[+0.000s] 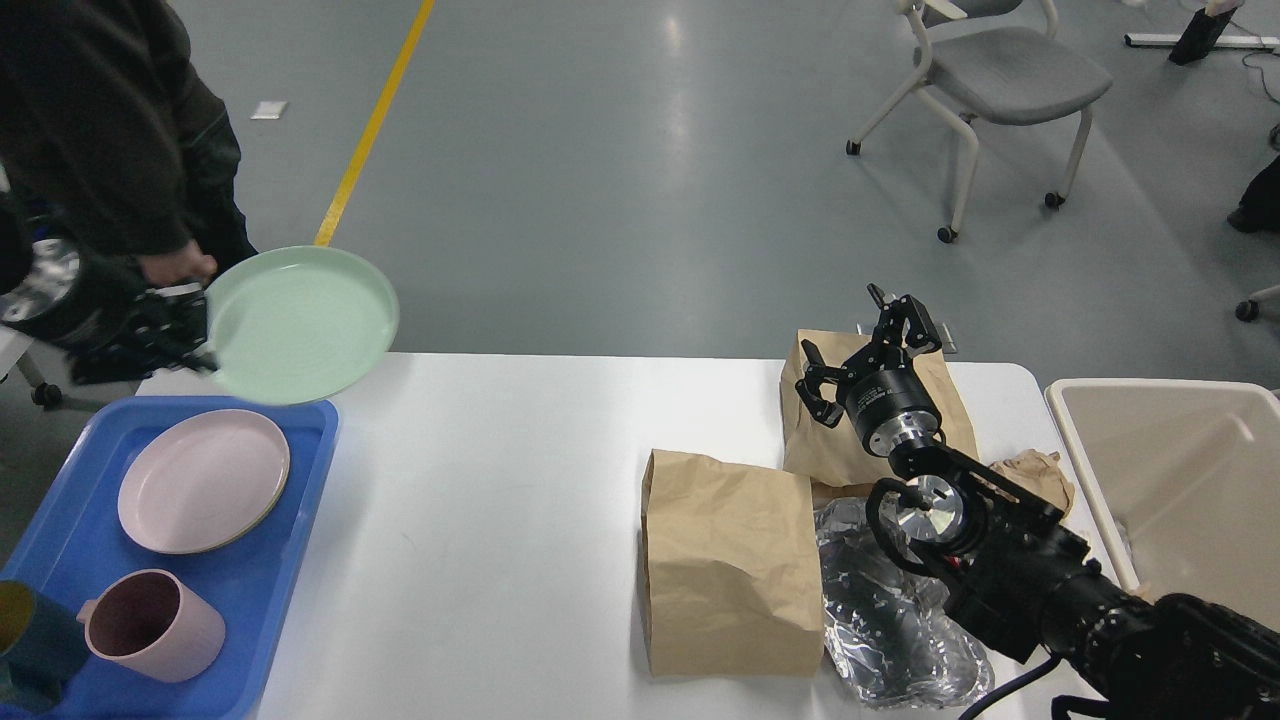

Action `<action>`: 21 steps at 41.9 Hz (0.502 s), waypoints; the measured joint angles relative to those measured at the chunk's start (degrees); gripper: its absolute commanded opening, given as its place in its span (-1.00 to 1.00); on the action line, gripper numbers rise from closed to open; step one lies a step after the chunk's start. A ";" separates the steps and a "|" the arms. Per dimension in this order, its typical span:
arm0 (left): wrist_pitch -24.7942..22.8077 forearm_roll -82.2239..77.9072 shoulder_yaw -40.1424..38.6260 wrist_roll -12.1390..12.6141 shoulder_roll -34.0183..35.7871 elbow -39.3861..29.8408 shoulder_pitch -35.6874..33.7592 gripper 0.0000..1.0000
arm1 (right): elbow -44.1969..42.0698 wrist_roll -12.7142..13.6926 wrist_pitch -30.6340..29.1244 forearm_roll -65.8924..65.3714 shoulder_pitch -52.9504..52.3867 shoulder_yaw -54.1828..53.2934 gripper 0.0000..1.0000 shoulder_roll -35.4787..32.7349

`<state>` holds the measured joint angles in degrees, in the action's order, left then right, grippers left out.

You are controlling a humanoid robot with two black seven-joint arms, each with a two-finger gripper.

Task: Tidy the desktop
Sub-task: 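Lift the plate and lower it onto the pink plate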

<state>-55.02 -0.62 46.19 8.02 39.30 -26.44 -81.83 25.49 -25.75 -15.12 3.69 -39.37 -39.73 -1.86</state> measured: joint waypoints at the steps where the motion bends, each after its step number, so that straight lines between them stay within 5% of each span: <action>1: 0.01 -0.12 -1.57 0.01 2.59 0.18 1.87 -1.00 | 0.00 0.00 0.00 0.00 0.00 0.00 1.00 0.00; 8: 0.01 -0.57 -6.35 0.22 8.22 0.39 8.98 -1.00 | 0.00 0.00 0.00 0.01 0.00 0.00 1.00 -0.01; 21: 0.00 -0.45 -12.65 0.10 8.39 5.94 21.64 -1.00 | 0.00 0.00 0.00 -0.01 0.06 0.00 1.00 -0.01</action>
<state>-55.02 -1.07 33.54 8.12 47.69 -20.50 -60.19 25.49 -25.75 -15.12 3.69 -39.31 -39.73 -1.87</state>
